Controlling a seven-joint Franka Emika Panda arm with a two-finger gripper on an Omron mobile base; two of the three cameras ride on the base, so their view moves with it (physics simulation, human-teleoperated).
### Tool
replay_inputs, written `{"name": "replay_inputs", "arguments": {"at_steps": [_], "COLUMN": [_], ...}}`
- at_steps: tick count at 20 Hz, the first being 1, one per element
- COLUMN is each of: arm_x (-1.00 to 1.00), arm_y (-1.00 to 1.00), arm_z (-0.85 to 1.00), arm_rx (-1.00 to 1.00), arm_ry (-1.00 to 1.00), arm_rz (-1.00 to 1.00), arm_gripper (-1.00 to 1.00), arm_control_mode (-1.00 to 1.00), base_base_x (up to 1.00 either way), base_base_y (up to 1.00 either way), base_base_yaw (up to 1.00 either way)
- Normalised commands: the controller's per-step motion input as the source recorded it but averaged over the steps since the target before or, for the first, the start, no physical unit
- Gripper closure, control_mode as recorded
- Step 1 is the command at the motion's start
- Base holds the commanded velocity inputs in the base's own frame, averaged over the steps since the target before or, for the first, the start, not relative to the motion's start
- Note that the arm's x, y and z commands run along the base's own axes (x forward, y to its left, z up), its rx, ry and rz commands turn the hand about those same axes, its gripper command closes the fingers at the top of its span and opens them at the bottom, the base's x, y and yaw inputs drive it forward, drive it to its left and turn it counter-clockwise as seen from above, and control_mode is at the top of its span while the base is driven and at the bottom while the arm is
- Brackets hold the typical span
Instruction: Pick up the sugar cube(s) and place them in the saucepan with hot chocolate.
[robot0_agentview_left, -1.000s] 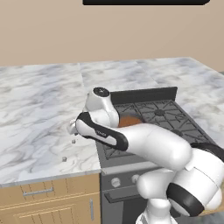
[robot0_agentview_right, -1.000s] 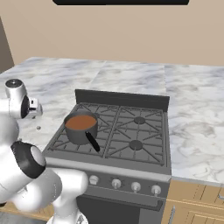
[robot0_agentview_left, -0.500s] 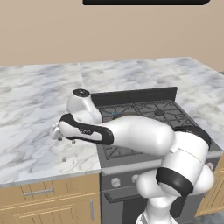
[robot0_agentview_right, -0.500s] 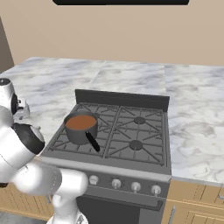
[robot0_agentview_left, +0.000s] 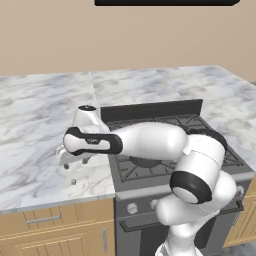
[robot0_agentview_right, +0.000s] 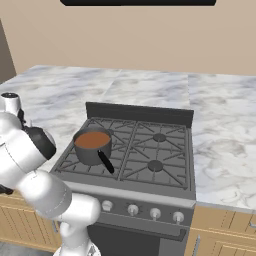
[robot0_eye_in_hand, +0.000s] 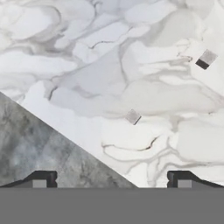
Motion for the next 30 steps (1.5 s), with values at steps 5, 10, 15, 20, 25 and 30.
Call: {"name": "replay_inputs", "arguments": {"at_steps": [5, 10, 15, 20, 25, 30], "arm_x": [-0.3, -0.06, 0.23, 0.42, 0.4, 0.06], "arm_y": [0.0, 0.0, 0.0, 0.0, 0.0, 0.07], "arm_z": [0.0, -0.11, -0.36, -0.41, -0.3, -0.05], "arm_rx": [-0.21, -0.18, -0.03, 0.0, 0.0, 0.0], "arm_ry": [-0.01, 0.0, 0.01, 0.0, 0.0, -0.01], "arm_rz": [0.0, 0.0, 0.0, 0.0, 0.0, 0.0], "arm_gripper": [-1.0, -1.0, -1.0, -1.0, -1.0, -1.0], "arm_control_mode": [-1.0, -1.0, -1.0, -1.0, -1.0, -1.0], "base_base_x": [0.0, 0.0, 0.0, 0.0, 0.0, 0.0], "base_base_y": [0.0, 0.0, 0.0, 0.0, 0.0, 0.0], "base_base_yaw": [0.0, 0.0, 0.0, 0.0, 0.0, 0.0]}}
